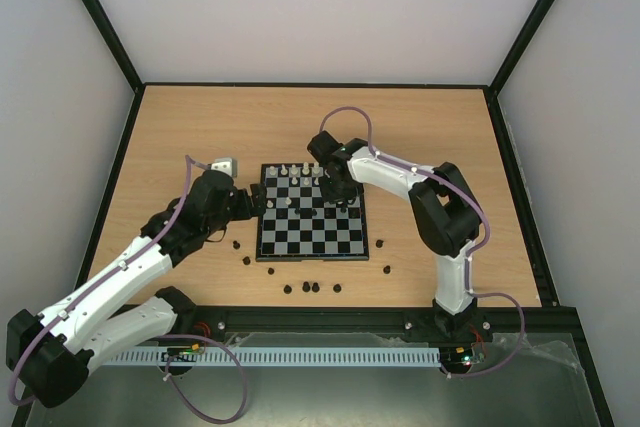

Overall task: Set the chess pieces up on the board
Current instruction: Pick up the chess piece from the chessboard.

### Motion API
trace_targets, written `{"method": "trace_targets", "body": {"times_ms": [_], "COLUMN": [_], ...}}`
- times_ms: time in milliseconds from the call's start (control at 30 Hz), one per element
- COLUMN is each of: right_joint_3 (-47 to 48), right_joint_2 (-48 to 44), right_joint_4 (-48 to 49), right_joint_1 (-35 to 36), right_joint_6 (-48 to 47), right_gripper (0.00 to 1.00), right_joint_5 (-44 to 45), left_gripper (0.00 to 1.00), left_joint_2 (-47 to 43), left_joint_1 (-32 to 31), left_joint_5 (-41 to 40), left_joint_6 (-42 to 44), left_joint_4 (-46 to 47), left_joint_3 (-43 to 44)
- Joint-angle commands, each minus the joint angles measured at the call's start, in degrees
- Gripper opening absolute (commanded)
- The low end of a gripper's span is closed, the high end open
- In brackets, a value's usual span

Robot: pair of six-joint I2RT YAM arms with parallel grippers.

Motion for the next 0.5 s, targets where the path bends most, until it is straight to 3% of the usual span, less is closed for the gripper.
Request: {"method": "trace_targets", "body": {"times_ms": [0, 467], "right_joint_3": [1.27, 1.34], "right_joint_2": [0.77, 0.73], "right_joint_4": [-3.69, -4.67], "right_joint_1": [0.27, 0.24], "right_joint_6": [0.26, 0.19], "right_gripper": [0.21, 0.05], "right_joint_5": [1.89, 2.36], "left_gripper": [0.99, 0.99], "left_joint_2": [-0.18, -0.13], "left_joint_1": [0.40, 0.51], "left_joint_5": [-0.47, -0.19], "left_joint_6": [0.26, 0.35], "left_joint_4": [0.56, 0.60], "left_joint_3": [-0.99, -0.96]}}
